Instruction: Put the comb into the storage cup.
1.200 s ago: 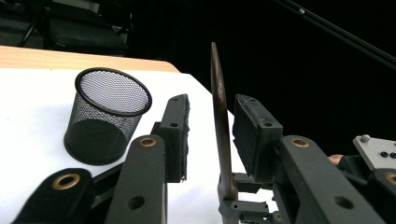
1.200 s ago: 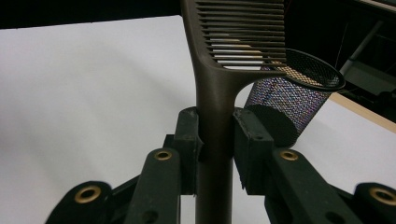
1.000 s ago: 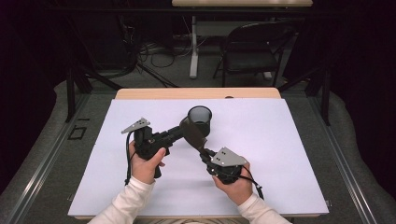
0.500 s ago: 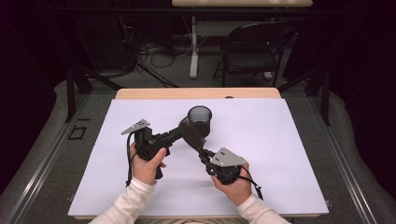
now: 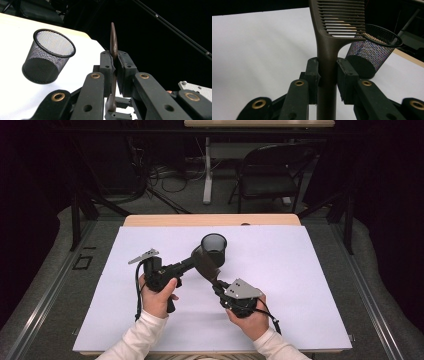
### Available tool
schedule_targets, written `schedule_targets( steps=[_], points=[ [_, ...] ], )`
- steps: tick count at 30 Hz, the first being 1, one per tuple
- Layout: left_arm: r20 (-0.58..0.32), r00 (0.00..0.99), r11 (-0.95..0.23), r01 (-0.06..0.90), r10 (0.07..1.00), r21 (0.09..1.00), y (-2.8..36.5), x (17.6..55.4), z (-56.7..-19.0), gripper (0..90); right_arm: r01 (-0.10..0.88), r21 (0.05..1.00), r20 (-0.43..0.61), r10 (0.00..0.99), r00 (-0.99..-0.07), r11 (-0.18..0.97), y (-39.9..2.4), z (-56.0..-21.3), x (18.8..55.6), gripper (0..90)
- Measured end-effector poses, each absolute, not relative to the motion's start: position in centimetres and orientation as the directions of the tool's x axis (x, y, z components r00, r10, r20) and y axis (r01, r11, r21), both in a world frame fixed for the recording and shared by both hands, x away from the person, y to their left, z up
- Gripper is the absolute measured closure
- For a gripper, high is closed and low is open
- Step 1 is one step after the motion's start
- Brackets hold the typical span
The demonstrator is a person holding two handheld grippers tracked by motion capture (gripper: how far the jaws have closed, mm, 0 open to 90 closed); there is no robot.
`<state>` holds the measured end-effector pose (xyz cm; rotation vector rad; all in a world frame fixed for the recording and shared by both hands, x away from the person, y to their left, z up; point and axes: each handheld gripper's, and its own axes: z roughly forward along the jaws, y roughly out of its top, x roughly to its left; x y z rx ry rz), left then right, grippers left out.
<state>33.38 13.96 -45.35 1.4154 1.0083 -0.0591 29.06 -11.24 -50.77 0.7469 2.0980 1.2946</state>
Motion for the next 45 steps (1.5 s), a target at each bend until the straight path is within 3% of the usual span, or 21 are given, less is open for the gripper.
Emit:
schedule_targets(
  steps=[45],
  points=[
    [-0.634, 0.588, 0.244, 0.607, 0.502, 0.756, 14.15, 33.45, -45.40, 84.7, 0.168, 0.914, -0.155, 0.700, -0.697, 0.369, -11.09, -50.93, 29.07, 71.9]
  ],
)
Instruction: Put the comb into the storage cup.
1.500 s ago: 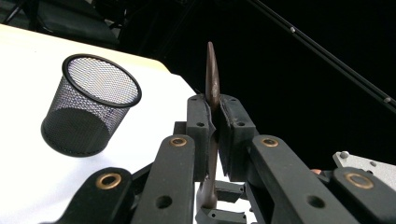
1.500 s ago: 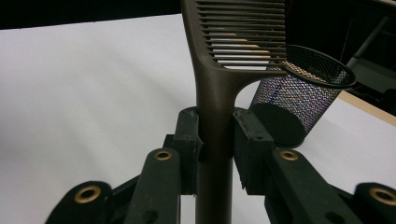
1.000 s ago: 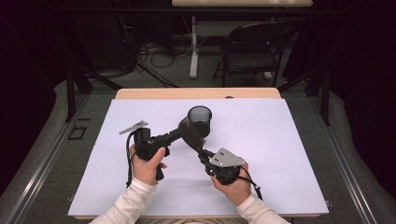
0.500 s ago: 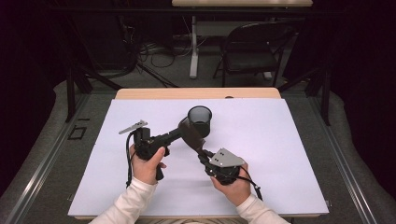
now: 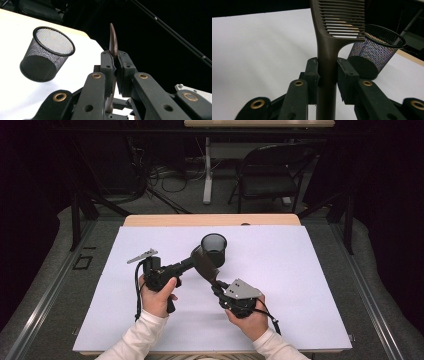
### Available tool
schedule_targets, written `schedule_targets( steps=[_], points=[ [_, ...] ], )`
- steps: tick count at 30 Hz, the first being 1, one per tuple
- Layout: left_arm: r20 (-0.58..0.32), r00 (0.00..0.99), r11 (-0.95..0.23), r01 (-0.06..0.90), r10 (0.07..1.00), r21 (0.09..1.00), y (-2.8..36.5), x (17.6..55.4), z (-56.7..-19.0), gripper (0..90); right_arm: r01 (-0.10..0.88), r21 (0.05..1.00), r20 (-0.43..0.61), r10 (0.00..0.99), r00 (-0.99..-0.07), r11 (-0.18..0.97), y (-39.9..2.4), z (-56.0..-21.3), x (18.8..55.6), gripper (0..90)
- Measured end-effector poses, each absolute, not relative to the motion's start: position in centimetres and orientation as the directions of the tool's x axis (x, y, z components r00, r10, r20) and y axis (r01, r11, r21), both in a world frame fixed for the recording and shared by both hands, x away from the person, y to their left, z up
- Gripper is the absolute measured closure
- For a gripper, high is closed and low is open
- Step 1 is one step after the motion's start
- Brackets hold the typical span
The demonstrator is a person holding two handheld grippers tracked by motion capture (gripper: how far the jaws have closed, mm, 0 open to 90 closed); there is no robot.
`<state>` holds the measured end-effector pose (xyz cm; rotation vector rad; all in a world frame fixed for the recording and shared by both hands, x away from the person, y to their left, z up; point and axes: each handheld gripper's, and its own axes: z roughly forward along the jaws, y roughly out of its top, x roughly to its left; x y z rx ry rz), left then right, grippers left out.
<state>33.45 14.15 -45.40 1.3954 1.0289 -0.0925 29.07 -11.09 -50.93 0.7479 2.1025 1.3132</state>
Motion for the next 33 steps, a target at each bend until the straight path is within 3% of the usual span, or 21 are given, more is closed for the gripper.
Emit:
schedule_targets(
  steps=[13, 33],
  points=[
    [-0.644, 0.583, 0.251, 0.614, 0.494, 0.748, 14.3, 33.6, -45.6, 84.7, 0.169, 0.913, -0.154, 0.697, -0.701, 0.371, -11.0, -51.0, 29.1, 69.3],
    [-0.648, 0.553, 0.284, 0.603, 0.524, 0.745, 15.4, 34.2, -46.0, 84.7, 0.182, 0.912, -0.140, 0.695, -0.706, 0.369, -11.1, -51.2, 29.4, 53.3]
  ],
)
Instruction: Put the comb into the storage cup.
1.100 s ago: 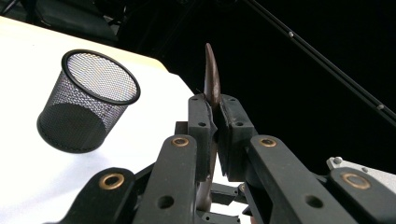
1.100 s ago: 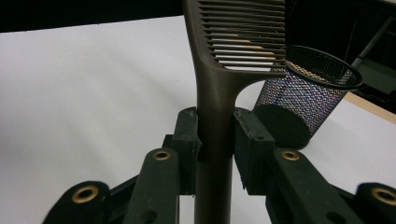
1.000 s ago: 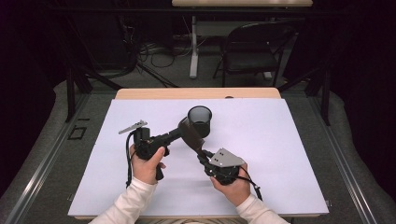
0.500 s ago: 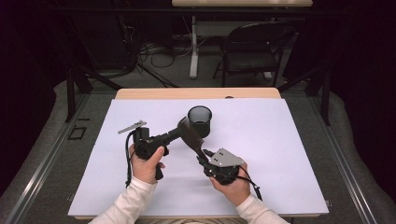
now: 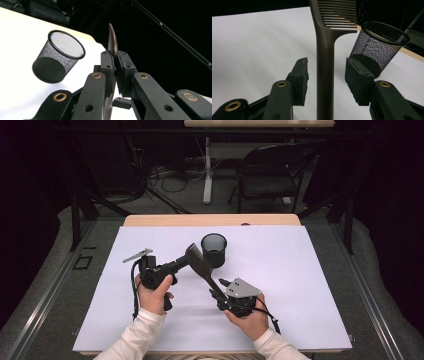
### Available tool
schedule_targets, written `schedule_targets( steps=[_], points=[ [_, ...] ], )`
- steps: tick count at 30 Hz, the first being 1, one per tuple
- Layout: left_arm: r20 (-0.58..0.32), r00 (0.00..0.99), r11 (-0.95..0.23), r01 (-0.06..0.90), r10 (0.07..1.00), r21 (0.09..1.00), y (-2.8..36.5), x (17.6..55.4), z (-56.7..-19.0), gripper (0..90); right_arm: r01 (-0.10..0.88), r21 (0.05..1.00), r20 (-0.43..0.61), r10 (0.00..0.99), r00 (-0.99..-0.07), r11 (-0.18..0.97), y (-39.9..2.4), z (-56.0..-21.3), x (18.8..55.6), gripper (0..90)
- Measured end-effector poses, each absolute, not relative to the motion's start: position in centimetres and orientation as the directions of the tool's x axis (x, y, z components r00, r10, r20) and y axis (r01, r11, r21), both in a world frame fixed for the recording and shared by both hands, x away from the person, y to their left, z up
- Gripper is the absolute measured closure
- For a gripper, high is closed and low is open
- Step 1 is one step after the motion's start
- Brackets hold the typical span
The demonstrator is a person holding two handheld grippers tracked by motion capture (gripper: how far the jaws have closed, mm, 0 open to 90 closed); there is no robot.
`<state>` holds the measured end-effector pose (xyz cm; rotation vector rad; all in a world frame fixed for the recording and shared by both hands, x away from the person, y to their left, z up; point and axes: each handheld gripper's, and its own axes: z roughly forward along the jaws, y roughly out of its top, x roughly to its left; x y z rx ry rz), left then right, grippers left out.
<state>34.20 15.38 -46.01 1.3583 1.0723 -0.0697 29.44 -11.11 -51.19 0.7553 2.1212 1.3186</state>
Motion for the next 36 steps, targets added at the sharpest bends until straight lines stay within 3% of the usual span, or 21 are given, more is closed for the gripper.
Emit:
schedule_targets(
  steps=[23, 36],
  points=[
    [-0.606, 0.534, 0.304, 0.548, 0.590, 0.779, 17.0, 34.7, -45.9, 84.7, 0.179, 0.892, -0.168, 0.671, -0.722, 0.415, -11.2, -51.2, 30.1, 48.4],
    [-0.577, 0.532, 0.298, 0.521, 0.620, 0.800, 17.5, 34.8, -45.8, 84.7, 0.129, 0.885, -0.233, 0.665, -0.709, 0.447, -11.2, -51.1, 30.2, 45.2]
  ],
)
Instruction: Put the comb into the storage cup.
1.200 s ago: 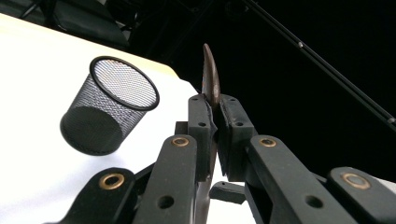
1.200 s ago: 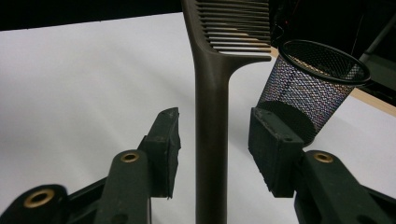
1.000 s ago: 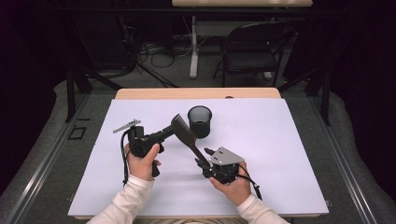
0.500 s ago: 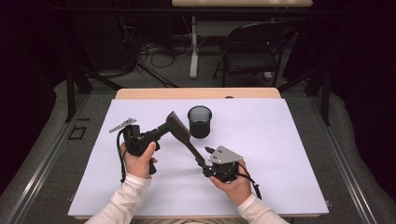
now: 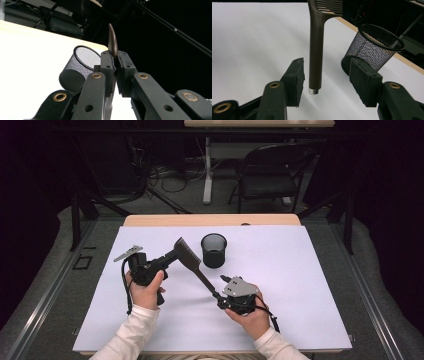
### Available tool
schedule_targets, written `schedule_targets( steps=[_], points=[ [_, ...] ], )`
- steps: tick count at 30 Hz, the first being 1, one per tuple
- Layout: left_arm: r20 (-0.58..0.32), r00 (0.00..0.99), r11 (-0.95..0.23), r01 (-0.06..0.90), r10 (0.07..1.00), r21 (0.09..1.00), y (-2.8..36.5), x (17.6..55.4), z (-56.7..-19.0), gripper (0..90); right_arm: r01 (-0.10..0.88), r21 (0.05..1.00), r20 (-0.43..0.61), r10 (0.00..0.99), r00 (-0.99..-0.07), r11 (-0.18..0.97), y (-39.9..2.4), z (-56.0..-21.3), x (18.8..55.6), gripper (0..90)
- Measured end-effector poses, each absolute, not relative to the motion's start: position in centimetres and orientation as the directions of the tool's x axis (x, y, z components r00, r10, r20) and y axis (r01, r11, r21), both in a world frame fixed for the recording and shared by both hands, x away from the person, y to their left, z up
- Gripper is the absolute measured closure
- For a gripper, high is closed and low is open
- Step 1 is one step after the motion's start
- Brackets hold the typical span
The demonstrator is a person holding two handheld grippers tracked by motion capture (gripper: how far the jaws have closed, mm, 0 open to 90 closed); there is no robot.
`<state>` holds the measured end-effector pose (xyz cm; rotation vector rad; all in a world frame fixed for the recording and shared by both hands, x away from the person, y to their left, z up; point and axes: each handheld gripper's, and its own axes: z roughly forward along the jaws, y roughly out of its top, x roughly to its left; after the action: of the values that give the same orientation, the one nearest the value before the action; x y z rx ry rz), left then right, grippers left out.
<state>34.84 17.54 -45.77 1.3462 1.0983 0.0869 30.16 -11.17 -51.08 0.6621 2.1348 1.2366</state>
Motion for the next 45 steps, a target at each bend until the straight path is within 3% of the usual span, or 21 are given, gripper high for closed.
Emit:
schedule_targets(
  steps=[11, 23, 28, 35, 45],
  points=[
    [-0.564, 0.532, 0.299, 0.504, 0.631, 0.810, 17.9, 34.8, -45.5, 84.7, 0.155, 0.895, -0.200, 0.688, -0.698, 0.418, -11.5, -51.1, 30.5, 34.2],
    [-0.564, 0.531, 0.301, 0.502, 0.633, 0.811, 18.2, 34.8, -45.3, 84.7, 0.226, 0.911, -0.094, 0.706, -0.702, 0.346, -12.8, -50.4, 30.9, 34.1],
    [-0.560, 0.533, 0.298, 0.500, 0.634, 0.813, 18.2, 34.9, -45.0, 84.7, 0.245, 0.914, -0.067, 0.717, -0.694, 0.323, -13.5, -50.2, 31.2, 28.1],
    [-0.556, 0.541, 0.295, 0.496, 0.631, 0.817, 18.1, 35.1, -44.3, 84.7, 0.255, 0.906, -0.074, 0.720, -0.690, 0.338, -14.0, -50.2, 31.6, 19.1],
    [-0.518, 0.552, 0.263, 0.476, 0.654, 0.839, 17.9, 35.6, -42.5, 84.7, 0.247, 0.911, -0.082, 0.732, -0.676, 0.329, -14.3, -50.2, 31.7, 13.5]
  ],
)
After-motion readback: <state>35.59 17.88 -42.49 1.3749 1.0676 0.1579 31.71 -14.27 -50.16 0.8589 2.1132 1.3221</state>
